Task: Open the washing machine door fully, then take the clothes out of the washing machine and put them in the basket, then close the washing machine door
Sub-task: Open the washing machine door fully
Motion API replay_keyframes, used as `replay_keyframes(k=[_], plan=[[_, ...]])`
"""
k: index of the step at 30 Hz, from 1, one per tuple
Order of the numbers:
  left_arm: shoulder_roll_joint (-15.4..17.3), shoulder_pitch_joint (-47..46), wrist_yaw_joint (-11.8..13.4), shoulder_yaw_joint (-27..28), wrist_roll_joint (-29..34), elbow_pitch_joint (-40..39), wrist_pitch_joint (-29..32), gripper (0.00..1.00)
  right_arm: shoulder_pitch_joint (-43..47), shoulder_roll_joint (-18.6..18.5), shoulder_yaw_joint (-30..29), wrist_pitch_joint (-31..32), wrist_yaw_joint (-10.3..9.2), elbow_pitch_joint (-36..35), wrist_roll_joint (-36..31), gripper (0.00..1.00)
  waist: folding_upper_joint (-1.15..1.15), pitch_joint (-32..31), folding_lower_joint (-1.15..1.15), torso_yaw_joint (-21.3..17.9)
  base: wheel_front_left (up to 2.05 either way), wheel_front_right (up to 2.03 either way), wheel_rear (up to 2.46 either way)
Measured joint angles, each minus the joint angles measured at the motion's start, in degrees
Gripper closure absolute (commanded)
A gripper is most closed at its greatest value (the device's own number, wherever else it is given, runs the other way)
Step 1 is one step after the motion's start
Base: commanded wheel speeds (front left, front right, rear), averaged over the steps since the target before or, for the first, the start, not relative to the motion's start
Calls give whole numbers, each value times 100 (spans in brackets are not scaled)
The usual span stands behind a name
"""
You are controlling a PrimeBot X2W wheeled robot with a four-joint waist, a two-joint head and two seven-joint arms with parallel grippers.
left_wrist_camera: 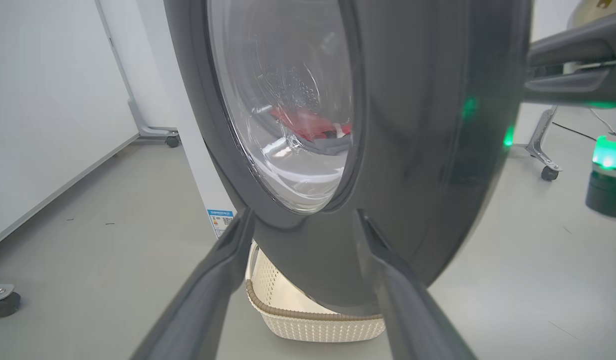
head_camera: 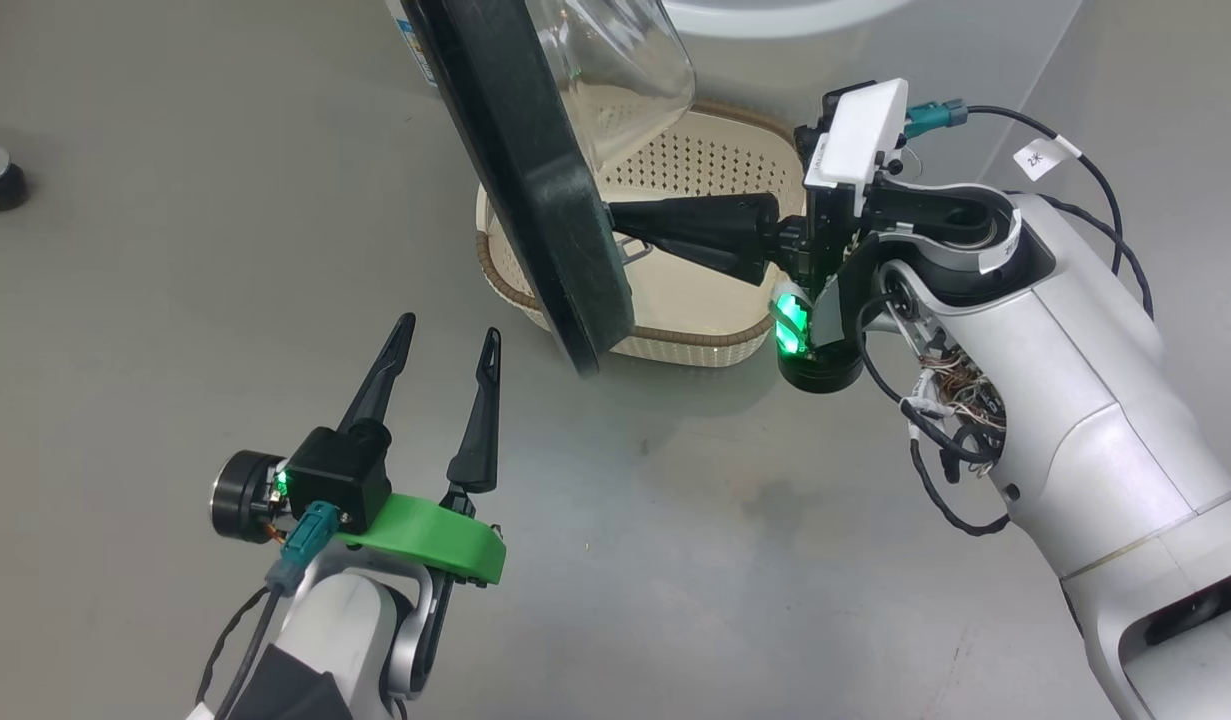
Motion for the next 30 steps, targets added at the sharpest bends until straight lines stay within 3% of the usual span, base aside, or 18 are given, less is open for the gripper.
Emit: replay_keyframes(k=[12, 18, 23, 30], plan=[[1, 5, 11, 224, 63, 19, 0, 0, 0, 22, 202, -675, 3, -172, 4, 100, 0, -125, 0, -103, 0, 0, 0], [1, 5, 13, 359, 109, 21, 0, 0, 49, 8, 198, -1031, 223, -55, -460, 100, 0, -284, 0, -222, 0, 0, 0], [1, 14, 14, 474, 155, 58, 0, 0, 260, -253, 171, -1550, 536, -5, -862, 100, 0, -501, 0, -370, 0, 0, 0], [3, 143, 14, 672, 312, 100, 0, 0, 418, -1034, 754, -2641, 1276, -104, -2596, 100, 0, -842, 0, -636, 0, 0, 0]])
